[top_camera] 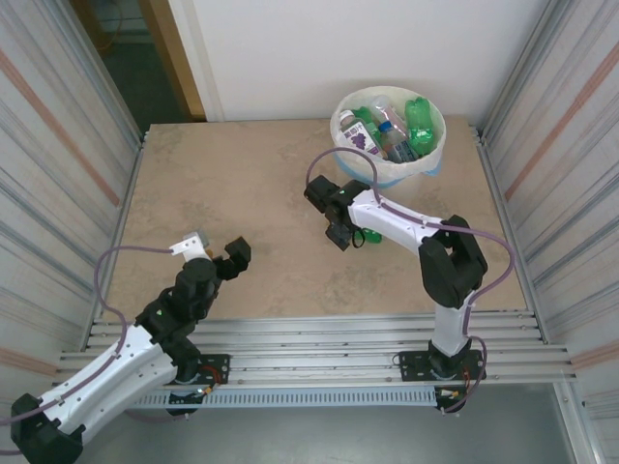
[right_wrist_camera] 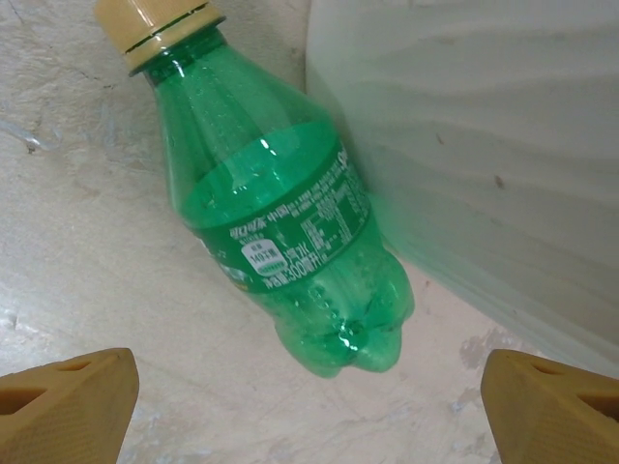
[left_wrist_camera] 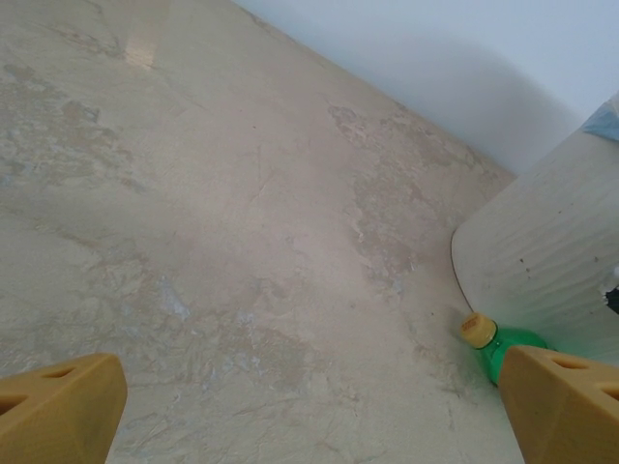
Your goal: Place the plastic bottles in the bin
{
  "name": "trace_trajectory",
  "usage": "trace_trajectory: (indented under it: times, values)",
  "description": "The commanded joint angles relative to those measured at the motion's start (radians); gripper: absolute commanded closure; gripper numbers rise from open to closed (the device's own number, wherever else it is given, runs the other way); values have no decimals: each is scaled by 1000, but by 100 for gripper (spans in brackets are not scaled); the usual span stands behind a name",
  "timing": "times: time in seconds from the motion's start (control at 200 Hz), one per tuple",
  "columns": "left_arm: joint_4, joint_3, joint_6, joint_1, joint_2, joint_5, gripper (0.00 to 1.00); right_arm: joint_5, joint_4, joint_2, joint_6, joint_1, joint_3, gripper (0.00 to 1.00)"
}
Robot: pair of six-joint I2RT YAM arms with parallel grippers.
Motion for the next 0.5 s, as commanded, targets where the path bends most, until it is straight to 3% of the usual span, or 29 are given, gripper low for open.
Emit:
trace_trajectory:
  times: [0.0, 0.491]
  values:
    - [-4, -14, -12, 6, -4, -37, 1, 14, 10, 49, -16, -6, 1, 10]
    - [-10, -12, -11, 7, -1, -43, 1, -34, 62, 133, -22, -44, 5, 14]
